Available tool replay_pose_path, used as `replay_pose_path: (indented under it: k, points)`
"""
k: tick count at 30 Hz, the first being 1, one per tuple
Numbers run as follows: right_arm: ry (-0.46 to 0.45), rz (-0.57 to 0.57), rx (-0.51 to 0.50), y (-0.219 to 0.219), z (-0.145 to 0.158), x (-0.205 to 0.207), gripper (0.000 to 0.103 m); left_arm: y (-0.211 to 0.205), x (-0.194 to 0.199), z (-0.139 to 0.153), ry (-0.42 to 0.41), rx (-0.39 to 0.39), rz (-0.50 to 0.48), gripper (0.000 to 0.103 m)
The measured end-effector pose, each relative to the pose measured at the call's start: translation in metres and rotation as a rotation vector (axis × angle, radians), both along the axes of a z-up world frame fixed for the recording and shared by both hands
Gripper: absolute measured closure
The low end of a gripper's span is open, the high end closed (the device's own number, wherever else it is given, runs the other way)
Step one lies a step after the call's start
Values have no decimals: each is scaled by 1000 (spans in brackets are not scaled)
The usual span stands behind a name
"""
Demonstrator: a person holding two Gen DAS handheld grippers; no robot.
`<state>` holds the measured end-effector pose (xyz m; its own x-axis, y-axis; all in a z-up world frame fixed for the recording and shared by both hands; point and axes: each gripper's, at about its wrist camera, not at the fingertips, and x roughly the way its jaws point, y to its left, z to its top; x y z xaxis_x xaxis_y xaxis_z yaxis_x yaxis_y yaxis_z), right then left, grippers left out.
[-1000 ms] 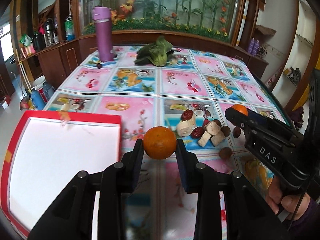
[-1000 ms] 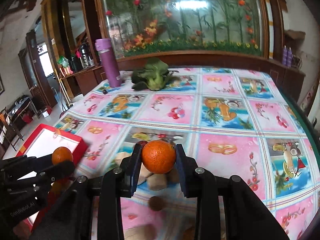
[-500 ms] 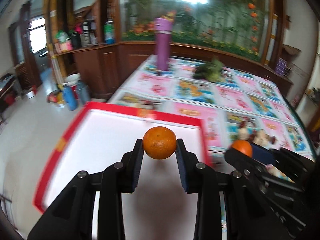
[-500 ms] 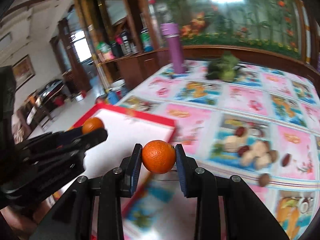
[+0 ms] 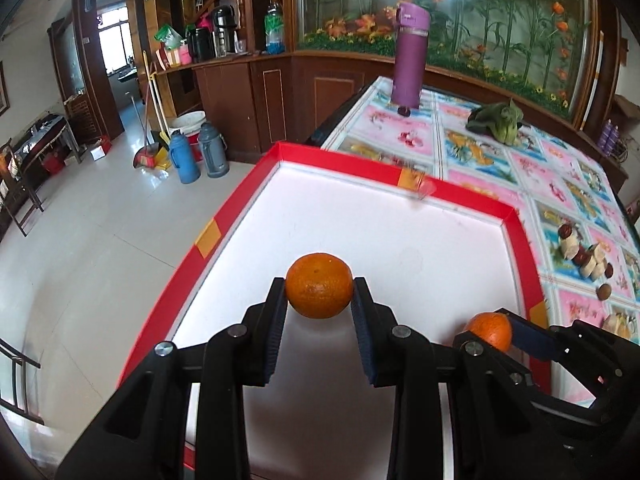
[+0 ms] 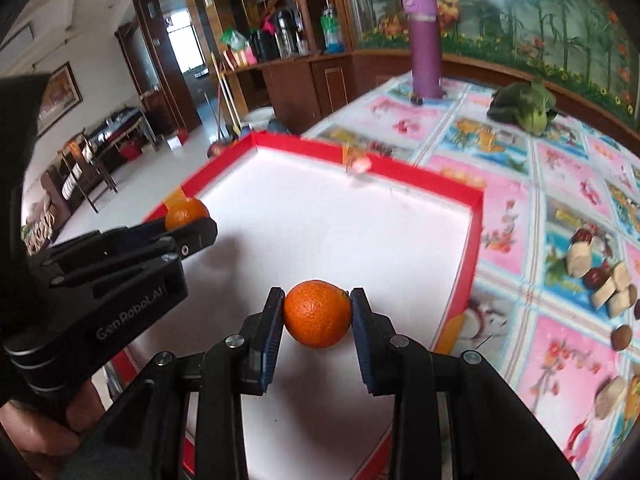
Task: Organize fruits
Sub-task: 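Carry both oranges into the tray and open both grippers to release them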
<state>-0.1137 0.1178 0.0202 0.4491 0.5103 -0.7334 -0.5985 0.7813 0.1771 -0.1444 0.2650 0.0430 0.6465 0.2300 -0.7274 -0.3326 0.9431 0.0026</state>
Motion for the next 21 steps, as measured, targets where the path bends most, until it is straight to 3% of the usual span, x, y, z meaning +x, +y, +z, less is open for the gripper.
replay_pose_path:
  k: [13, 15, 17, 19, 21]
  points:
    - [-3, -4, -13, 3, 0, -7, 70, 6, 1, -19, 73, 12, 34, 67]
    - [-7, -1, -15, 2, 0, -8, 70, 5, 0, -17, 77, 24, 38, 58]
    - [-18, 3, -18, 2, 2, -10, 65, 3, -2, -15, 68, 40, 46, 38]
    - [-45, -1, -22, -1, 5, -12, 59, 3, -5, -13, 64, 65, 66, 25]
    - [-85, 1, -8, -7, 10, -15, 52, 4, -7, -12, 57, 69, 70, 22]
